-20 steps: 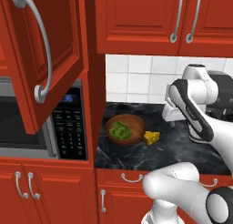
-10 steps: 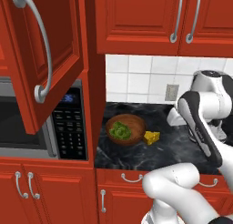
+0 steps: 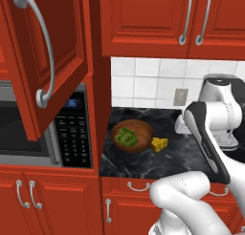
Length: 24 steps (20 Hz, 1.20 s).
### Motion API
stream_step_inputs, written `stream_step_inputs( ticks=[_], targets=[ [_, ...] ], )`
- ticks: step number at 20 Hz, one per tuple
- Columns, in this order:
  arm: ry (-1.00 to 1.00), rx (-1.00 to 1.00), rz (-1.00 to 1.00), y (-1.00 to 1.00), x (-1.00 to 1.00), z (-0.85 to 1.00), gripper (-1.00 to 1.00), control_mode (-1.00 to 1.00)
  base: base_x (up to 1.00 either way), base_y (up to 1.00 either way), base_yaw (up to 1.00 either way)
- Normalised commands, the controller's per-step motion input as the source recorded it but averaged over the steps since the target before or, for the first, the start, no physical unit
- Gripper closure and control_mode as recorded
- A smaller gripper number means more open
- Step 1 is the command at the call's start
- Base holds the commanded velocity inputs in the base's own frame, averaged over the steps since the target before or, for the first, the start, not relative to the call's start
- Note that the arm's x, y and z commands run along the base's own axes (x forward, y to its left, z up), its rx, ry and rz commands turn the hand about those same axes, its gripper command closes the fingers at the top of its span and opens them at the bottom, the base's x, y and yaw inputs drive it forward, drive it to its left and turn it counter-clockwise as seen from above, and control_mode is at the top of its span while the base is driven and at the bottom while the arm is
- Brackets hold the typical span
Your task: Pick the cheese from the fridge and the cheese grater from the cabinet and place them next to the salad bowl.
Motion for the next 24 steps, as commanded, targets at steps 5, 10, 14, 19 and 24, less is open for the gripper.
stream_step_inputs(
  ticks=[5, 10, 14, 19, 24],
  targets=[
    [-0.13, 0.00, 0.00, 0.00, -0.40, 0.06, -1.00, -1.00, 0.00, 0.00, 0.00],
    [-0.15, 0.00, 0.00, 0.05, -0.44, 0.03, -1.00, -1.00, 0.00, 0.00, 0.00],
    [-0.05, 0.00, 0.00, 0.18, -0.32, 0.17, -1.00, -1.00, 0.00, 0.00, 0.00],
    [-0.01, -0.03, 0.00, 0.53, -0.22, 0.04, -1.00, -1.00, 0.00, 0.00, 0.00],
    [-0.02, -0.05, 0.00, 0.63, -0.11, 0.00, -1.00, -1.00, 0.00, 0.00, 0.00]
  ],
)
